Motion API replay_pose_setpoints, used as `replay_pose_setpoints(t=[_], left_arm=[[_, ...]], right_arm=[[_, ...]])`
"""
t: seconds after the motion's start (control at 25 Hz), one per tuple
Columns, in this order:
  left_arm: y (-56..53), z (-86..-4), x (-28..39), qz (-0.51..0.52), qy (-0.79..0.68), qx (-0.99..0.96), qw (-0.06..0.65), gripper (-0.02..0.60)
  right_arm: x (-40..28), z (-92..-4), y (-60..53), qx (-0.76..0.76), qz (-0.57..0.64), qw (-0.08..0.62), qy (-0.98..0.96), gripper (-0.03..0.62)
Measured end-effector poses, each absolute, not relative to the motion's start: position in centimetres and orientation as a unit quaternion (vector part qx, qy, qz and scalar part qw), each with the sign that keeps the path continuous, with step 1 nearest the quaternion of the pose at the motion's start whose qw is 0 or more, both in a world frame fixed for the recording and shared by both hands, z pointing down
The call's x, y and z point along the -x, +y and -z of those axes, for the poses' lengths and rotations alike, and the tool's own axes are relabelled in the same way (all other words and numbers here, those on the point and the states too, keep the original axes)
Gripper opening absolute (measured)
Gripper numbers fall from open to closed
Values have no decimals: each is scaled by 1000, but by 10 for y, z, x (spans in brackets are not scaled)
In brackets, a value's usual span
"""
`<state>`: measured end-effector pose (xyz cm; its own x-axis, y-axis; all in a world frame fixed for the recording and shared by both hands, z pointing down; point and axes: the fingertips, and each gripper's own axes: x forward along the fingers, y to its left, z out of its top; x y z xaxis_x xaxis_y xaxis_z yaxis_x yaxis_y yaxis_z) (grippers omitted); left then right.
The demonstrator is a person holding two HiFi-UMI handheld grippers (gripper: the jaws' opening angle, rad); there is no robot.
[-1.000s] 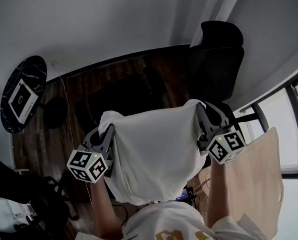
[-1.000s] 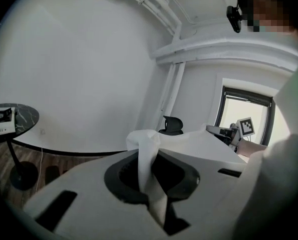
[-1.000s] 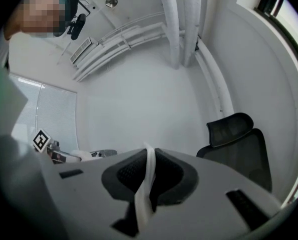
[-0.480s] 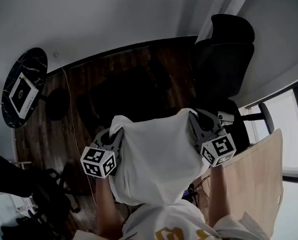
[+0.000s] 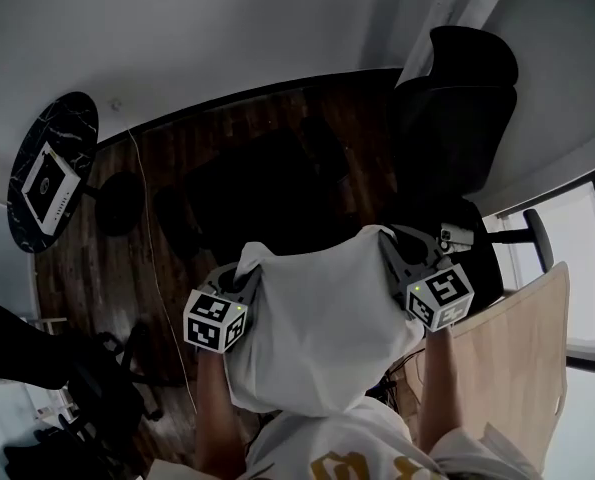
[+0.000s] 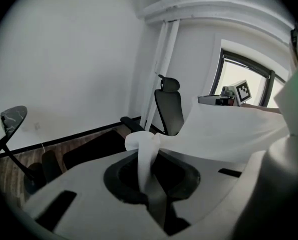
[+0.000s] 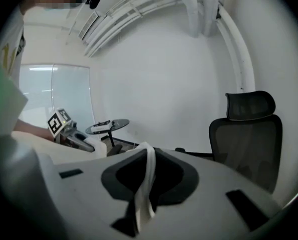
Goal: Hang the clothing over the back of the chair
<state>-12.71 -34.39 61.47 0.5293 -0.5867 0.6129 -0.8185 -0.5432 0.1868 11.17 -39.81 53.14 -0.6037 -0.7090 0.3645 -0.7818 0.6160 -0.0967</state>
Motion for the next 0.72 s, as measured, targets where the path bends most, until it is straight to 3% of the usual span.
replay_pose_setpoints(t=[0.28,0.72], left_arm=[[-327,-647,116,-289,-365,-842,273,49],[-320,-660,111,-307,-328,-846,287,141]], right_arm=[[-93,-541,-394,-365,-137,183,-903,43],[-73,-554,-388,-297,-123,248,-914,86]])
